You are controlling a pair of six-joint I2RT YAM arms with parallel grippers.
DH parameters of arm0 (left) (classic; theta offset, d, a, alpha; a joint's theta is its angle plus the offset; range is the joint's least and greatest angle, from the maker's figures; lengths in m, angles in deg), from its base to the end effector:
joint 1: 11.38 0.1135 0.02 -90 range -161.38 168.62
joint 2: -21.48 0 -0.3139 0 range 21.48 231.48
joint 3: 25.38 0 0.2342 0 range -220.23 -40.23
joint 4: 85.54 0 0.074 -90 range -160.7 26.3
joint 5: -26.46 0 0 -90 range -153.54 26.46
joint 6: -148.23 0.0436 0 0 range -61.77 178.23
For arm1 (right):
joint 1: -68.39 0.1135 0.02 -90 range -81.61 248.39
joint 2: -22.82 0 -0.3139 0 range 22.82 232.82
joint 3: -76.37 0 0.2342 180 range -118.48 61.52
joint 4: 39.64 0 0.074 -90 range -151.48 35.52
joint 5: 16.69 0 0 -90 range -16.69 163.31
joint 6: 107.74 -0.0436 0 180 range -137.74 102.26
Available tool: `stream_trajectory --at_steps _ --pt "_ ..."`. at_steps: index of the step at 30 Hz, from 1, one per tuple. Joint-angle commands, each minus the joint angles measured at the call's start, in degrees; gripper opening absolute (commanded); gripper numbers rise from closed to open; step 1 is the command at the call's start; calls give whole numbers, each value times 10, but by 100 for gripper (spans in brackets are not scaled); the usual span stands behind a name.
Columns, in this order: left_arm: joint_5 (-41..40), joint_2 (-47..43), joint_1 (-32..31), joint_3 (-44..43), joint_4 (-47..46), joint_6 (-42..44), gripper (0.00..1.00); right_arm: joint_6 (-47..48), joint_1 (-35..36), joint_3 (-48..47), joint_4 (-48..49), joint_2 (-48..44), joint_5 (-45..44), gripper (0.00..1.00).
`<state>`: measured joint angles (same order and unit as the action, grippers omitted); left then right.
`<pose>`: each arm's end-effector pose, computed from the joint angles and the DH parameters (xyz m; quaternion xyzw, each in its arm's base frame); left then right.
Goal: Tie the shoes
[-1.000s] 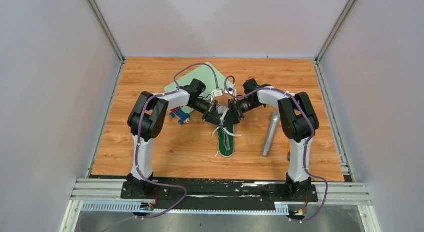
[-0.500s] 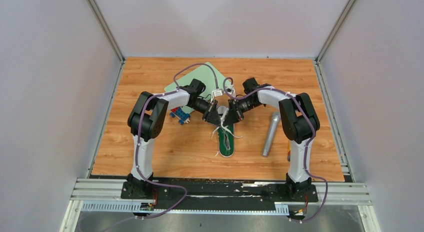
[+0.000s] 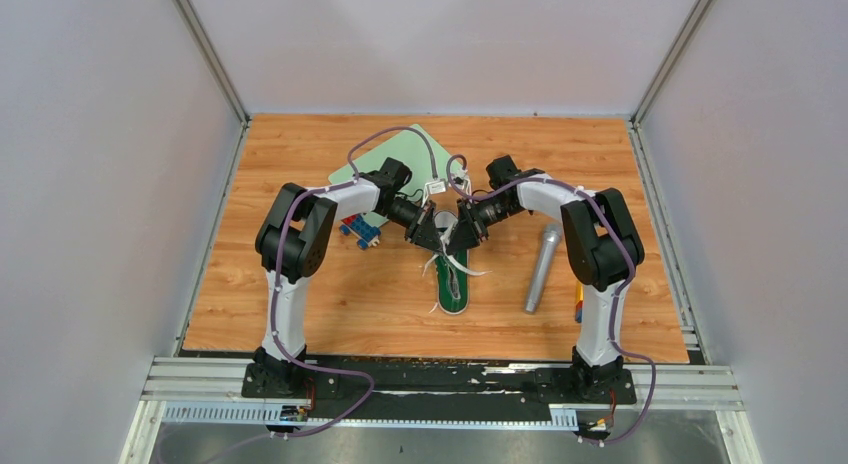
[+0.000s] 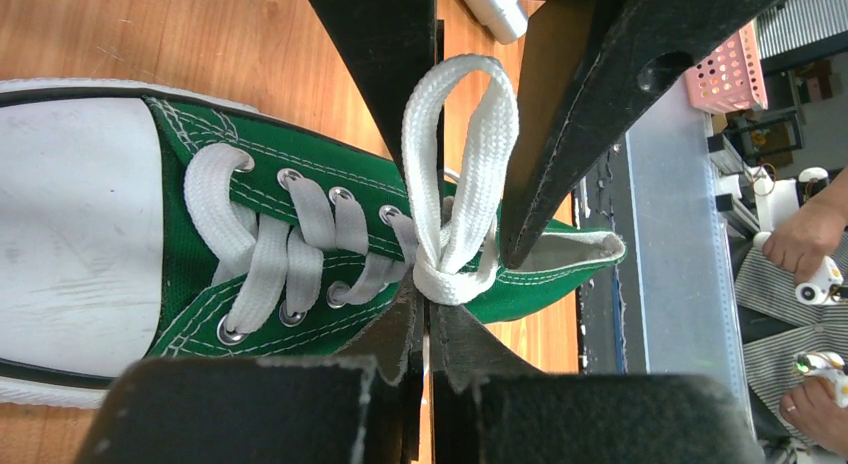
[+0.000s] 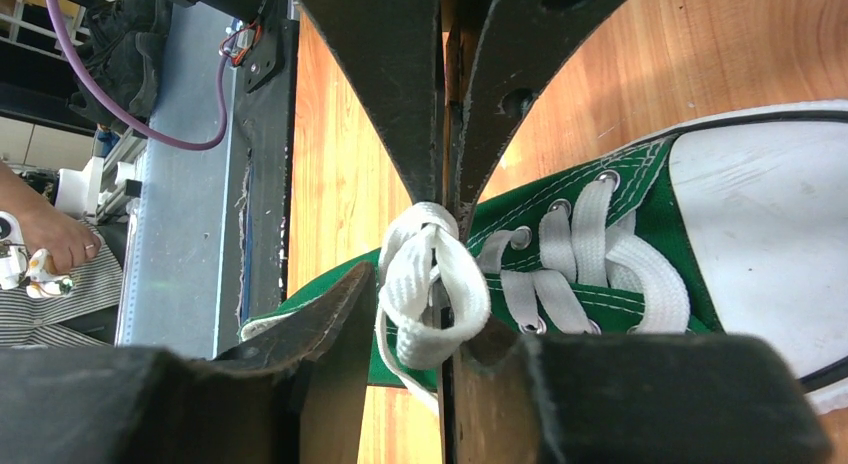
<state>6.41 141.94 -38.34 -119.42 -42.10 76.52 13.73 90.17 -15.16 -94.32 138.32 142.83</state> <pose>0.3553 -0.2267 0.1964 0.4029 0.7061 -0.5736 0.1002 0.3439 0.1814 0.2142 -0.4168 0.7056 0.5585 0.1289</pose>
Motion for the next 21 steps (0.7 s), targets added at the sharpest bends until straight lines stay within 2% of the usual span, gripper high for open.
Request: stream_trajectory --at_steps 1,6,10,12,21 --pt "-19 -9 2 -10 -7 -1 0 8 13 3 9 -21 17 30" --pt "-23 -7 2 -11 -11 -9 0 11 13 2 8 -15 9 28" --pt "-20 -7 2 -10 -12 -16 0 9 14 -3 10 -13 -15 18" --pt "-21 -8 3 -10 -15 -20 0 10 14 -3 10 -14 -24 16" --pt "-19 -3 2 -17 -18 -31 0 10 17 0 9 -19 -27 19"
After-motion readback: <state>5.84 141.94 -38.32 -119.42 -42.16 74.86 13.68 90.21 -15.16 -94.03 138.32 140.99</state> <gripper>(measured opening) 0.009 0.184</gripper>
